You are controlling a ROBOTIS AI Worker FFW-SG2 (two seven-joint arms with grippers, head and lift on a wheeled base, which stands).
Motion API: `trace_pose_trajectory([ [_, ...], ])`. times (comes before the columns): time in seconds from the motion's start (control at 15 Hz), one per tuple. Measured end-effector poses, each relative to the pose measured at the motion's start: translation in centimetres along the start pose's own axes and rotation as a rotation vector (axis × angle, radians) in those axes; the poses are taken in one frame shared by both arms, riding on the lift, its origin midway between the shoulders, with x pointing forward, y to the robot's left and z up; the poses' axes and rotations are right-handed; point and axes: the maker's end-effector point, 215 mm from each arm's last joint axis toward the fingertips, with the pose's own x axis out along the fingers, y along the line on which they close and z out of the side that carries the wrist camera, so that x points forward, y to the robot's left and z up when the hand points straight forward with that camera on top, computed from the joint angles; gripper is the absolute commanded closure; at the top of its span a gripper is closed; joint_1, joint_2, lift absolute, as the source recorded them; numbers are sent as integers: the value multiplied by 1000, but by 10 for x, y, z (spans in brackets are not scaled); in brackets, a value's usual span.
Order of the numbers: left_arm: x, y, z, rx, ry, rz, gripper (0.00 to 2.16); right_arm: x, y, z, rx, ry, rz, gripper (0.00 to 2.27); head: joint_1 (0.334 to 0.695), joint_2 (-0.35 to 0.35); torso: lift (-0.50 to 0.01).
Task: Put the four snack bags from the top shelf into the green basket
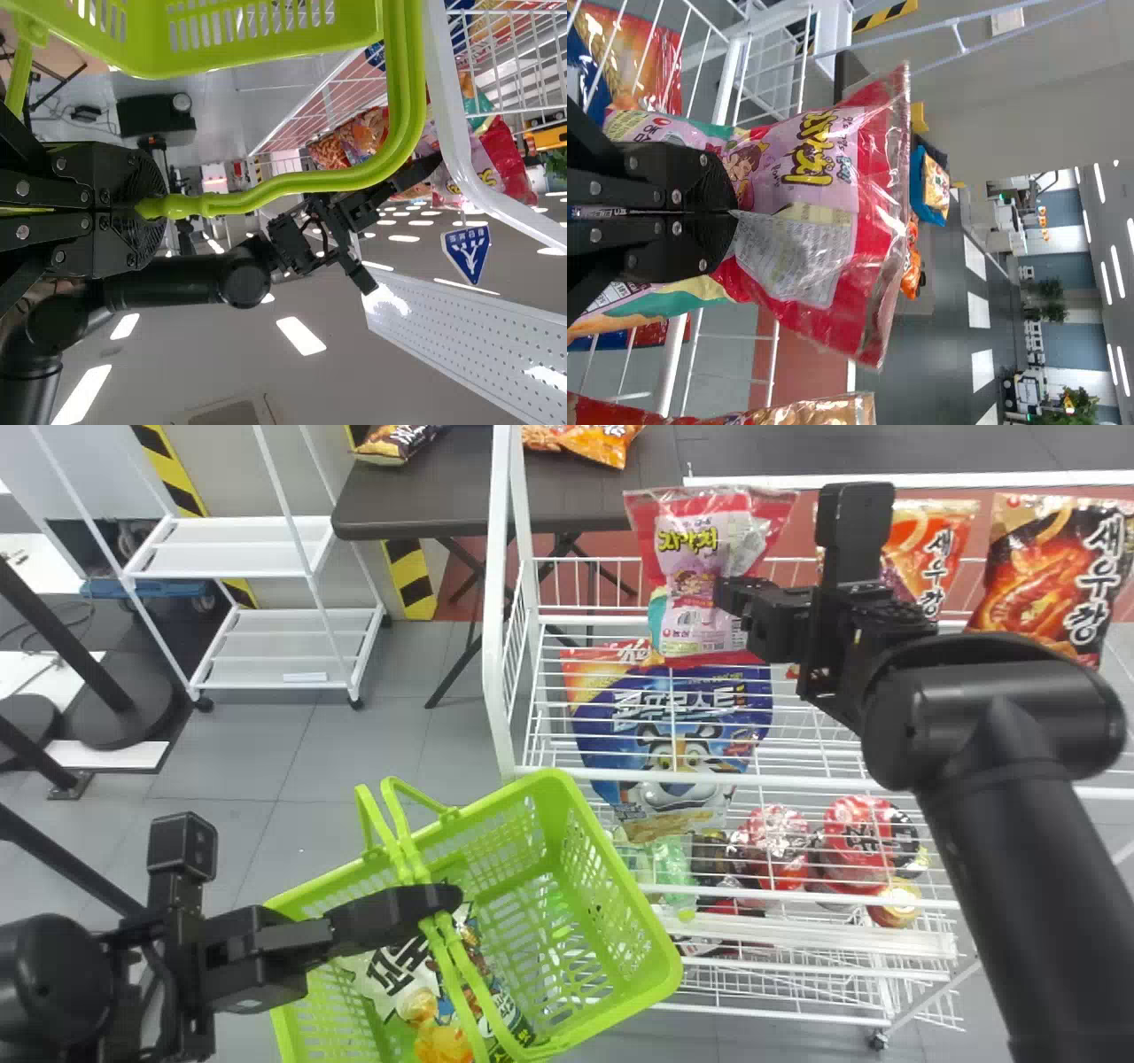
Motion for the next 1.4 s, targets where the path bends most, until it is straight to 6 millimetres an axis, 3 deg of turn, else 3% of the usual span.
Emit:
trace_pose_trajectory([
  [0.27,-10,-2,4,5,-18,4,2148,-66,26,-11,62,64,49,2250,695,121,0],
  [0.53,-13,-2,6,9,-20,9,2148,-147,61,-62,148,235,135,2250,695,148,0],
  [0.67,-8,-3,5,11,-8,6,2148,-184,92,-91,182,334,210,2250,695,179,0],
  [0.8,-2,-3,5,10,1,0,2148,-208,125,-106,189,398,287,2250,695,210,0],
  [1.0,3,-2,5,8,8,-7,2148,-226,172,-121,173,466,386,2250,695,283,0],
  [1.27,8,-3,3,5,15,-15,2148,-216,217,-158,163,559,472,2229,695,350,0],
  [1.33,8,-3,3,6,15,-16,2148,-210,224,-169,167,579,482,2108,695,350,0],
  [1.4,8,-4,3,6,15,-17,2148,-202,227,-178,172,587,486,1531,695,350,0],
])
